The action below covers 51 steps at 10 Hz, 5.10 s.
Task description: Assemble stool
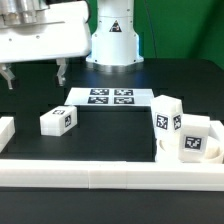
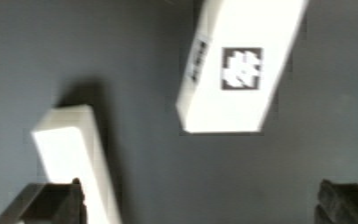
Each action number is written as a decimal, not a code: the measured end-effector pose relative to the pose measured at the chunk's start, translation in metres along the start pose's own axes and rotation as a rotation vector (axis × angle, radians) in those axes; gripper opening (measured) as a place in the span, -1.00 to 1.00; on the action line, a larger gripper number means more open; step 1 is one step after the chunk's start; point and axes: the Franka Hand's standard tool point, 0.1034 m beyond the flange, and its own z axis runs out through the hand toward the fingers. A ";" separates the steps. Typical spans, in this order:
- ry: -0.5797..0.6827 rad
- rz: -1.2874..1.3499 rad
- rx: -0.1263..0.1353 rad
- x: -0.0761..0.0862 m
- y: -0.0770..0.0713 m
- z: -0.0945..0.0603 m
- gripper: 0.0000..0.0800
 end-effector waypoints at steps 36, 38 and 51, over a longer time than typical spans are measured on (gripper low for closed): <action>-1.020 0.175 0.053 -0.004 -0.029 0.075 0.62; -1.020 0.171 0.045 -0.003 -0.033 0.075 0.35; -0.954 0.296 0.088 0.040 -0.107 0.014 -0.18</action>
Offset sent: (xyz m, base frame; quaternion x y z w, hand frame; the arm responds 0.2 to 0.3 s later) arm 0.0000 0.0000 0.0000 0.0000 -0.1938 0.0000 0.9810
